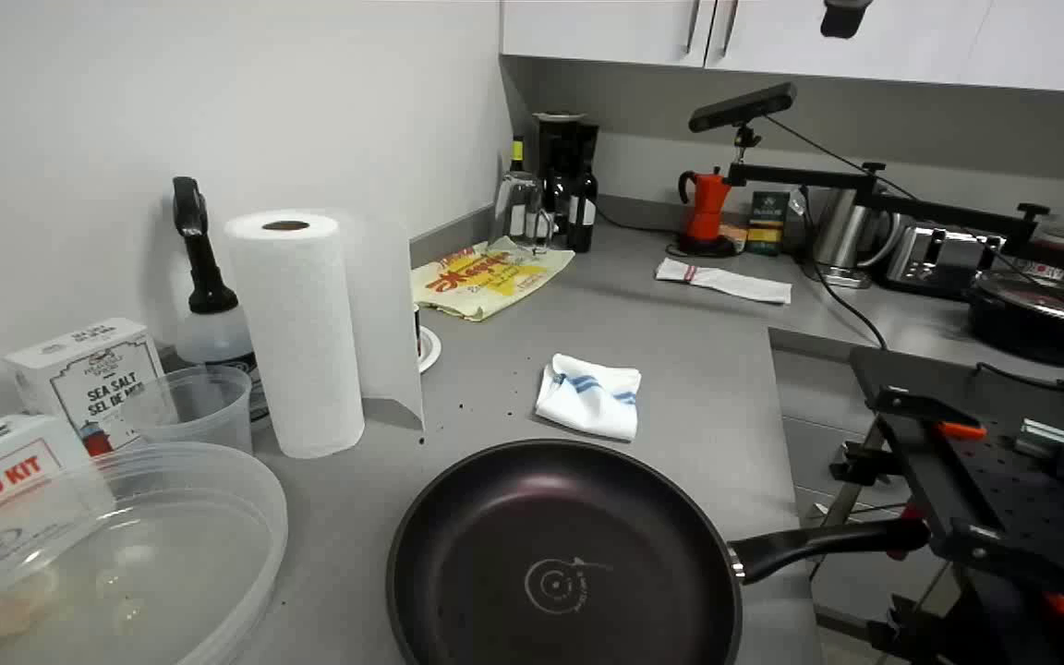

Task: Pick up the cloth from the counter and wipe the pan

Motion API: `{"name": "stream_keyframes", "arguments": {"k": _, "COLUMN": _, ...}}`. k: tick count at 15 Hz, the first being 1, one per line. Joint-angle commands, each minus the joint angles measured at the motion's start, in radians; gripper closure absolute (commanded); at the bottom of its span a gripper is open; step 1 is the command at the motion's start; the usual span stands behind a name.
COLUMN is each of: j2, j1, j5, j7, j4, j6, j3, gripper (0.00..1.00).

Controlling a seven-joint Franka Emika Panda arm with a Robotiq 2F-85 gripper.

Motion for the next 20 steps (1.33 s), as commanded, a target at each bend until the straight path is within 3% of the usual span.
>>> {"name": "stream_keyframes", "arguments": {"k": 1, "j2": 0.000, "j1": 0.001, "j5": -0.001, "j7": 0.000, "j4": 0.002, "j6": -0.003, "j3": -0.001, "gripper": 0.00}}
{"name": "stream_keyframes", "arguments": {"k": 13, "j2": 0.006, "j1": 0.005, "j5": 0.003, "j7": -0.005, "j4": -0.009, "j6": -0.001, "j3": -0.002, "gripper": 0.00}}
{"name": "stream_keyframes", "arguments": {"k": 20, "j2": 0.101, "j1": -0.011, "j5": 0.009, "j7": 0.037, "j4": -0.028, "j6": 0.021, "j3": -0.001, "gripper": 0.00}}
